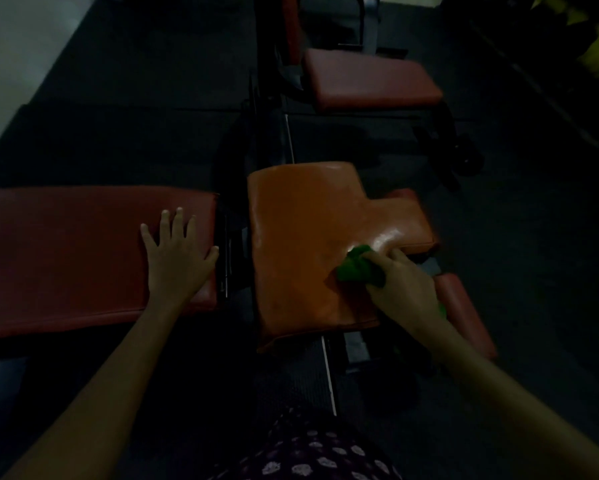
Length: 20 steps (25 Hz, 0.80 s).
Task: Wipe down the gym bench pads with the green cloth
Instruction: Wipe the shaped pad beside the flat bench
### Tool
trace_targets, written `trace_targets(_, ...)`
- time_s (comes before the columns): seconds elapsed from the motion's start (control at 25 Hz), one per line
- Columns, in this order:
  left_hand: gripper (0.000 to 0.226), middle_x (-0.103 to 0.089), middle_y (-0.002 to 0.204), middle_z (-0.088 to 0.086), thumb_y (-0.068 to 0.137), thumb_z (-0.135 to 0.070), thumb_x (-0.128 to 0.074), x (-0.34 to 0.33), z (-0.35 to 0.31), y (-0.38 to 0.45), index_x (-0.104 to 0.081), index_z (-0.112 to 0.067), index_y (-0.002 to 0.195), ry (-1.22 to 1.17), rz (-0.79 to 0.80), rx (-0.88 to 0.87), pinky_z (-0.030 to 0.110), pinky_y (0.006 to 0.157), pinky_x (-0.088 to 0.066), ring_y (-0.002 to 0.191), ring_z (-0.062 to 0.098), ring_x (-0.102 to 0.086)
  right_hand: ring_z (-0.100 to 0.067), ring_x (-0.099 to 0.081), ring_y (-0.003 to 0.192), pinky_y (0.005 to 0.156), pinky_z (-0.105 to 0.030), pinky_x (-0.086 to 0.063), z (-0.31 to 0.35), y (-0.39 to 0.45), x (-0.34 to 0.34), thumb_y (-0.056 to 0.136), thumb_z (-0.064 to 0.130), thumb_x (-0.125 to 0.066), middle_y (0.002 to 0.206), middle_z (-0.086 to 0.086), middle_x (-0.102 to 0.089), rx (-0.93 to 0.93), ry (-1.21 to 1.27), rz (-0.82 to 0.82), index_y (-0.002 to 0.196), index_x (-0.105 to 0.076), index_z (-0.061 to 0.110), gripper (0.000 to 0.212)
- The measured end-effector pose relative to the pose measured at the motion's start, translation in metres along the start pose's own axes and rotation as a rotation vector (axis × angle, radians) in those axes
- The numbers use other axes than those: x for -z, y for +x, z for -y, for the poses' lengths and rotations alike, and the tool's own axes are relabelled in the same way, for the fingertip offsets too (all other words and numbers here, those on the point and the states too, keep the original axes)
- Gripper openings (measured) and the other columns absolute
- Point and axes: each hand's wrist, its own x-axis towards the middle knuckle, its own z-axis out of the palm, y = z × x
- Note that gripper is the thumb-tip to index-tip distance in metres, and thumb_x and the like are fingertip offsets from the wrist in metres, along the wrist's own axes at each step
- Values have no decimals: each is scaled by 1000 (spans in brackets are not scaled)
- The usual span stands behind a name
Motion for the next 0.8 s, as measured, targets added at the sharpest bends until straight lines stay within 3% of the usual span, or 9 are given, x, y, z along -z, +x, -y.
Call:
trace_targets(0.12, 66, -30, 149, 23, 90, -40, -55, 1, 0, 0, -39, 0, 139, 4, 22, -4, 63, 109, -7, 141, 38, -19, -34, -56, 103, 73, -33, -41, -24, 48, 2, 86, 17, -57, 119, -14, -53, -126, -18, -148, 132, -50, 23, 47)
trace_targets(0.24, 67, -27, 151, 21, 91, -42, -52, 2, 0, 0, -36, -1, 141, 12, 33, -2, 61, 111, -5, 142, 36, -16, -37, -56, 102, 77, -39, -45, -38, 105, 10, 84, 14, -55, 119, -18, -55, -266, 32, -156, 125, -55, 17, 41)
trace_targets(0.32, 66, -27, 151, 20, 91, -42, -52, 2, 0, 0, -36, -2, 141, 14, 30, -2, 61, 111, -5, 143, 36, -16, -33, -59, 93, 70, -35, -46, -28, 121, 15, 81, 16, -56, 109, -17, -61, -263, 54, -119, 112, -60, 11, 31)
trace_targets(0.4, 66, -28, 150, 21, 91, -42, -53, 1, -1, 0, -37, -1, 140, 18, 29, -1, 61, 111, -6, 142, 36, -17, -26, -59, 79, 61, -30, -43, -3, 109, 15, 81, 16, -56, 98, -14, -62, -139, 26, -62, 98, -59, 9, 19)
trace_targets(0.48, 66, -29, 150, 21, 90, -41, -54, 0, -1, 0, -38, -1, 140, 17, 28, 3, 62, 110, -7, 142, 37, -18, -24, -57, 79, 60, -27, -37, 25, 79, 9, 83, 17, -57, 102, -12, -60, 28, -5, 2, 104, -57, 11, 21)
trace_targets(0.6, 66, -30, 149, 21, 89, -41, -56, -1, 0, 1, -39, 0, 139, 3, 33, 4, 62, 110, -7, 141, 37, -19, -30, -56, 98, 66, -27, -34, 50, 35, -5, 86, 26, -57, 119, -11, -49, 179, -100, 44, 128, -48, 18, 43)
trace_targets(0.8, 65, -34, 147, 22, 88, -40, -59, 0, -1, 0, -43, 1, 136, -11, 27, 0, 63, 109, -10, 140, 38, -24, -29, -56, 90, 65, -30, -35, 23, 91, -4, 87, 19, -55, 111, -14, -51, -23, 2, -120, 120, -51, 14, 34)
